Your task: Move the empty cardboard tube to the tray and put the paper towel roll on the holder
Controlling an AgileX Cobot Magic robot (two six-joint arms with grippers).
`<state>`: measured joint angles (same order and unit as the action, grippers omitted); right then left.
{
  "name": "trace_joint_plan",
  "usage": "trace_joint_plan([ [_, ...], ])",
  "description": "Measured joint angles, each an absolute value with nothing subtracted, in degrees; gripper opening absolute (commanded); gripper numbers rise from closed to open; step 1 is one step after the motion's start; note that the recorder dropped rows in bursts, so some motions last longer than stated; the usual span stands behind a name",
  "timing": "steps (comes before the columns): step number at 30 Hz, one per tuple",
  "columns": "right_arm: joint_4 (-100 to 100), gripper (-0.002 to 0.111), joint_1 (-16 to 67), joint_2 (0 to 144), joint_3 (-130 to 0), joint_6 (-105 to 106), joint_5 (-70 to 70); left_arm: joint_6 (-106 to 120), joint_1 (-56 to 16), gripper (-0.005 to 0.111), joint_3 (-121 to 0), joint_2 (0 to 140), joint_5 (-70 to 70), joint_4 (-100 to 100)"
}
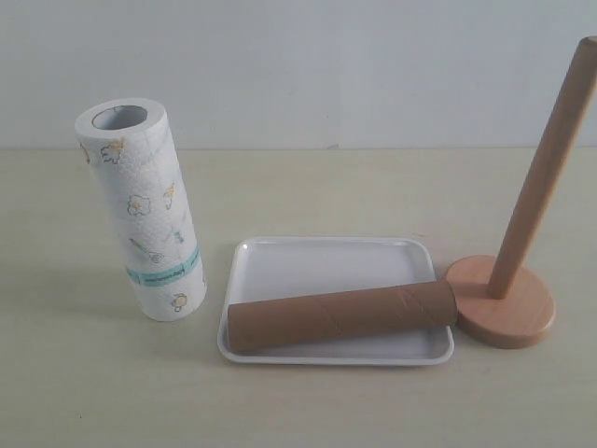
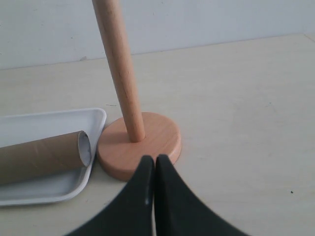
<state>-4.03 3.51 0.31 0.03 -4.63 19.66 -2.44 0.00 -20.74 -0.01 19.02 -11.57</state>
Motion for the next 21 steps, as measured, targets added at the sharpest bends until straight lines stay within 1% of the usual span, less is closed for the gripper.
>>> trace_joint_plan([
  [6,-4.0,0.0,3.5,0.3,0.0,-4.6,19.7,-2.6,0.0,0.004,-21.3,0.0,12.5,-12.8],
  [12,-4.0,0.0,3.5,0.3,0.0,-4.6,19.7,-2.8,0.0,0.004,-21.9,0.0,2.0,-18.7],
  [17,-4.0,0.0,3.5,0.3,0.0,-4.6,19.7,-2.8,0.0,0.004,-22.3,0.0,-8.9,-19.4],
  [21,-4.0,0.0,3.5,0.3,0.0,-4.6,19.7,-2.8,0.0,0.004,-26.1,3.9,-11.0,-16.6],
])
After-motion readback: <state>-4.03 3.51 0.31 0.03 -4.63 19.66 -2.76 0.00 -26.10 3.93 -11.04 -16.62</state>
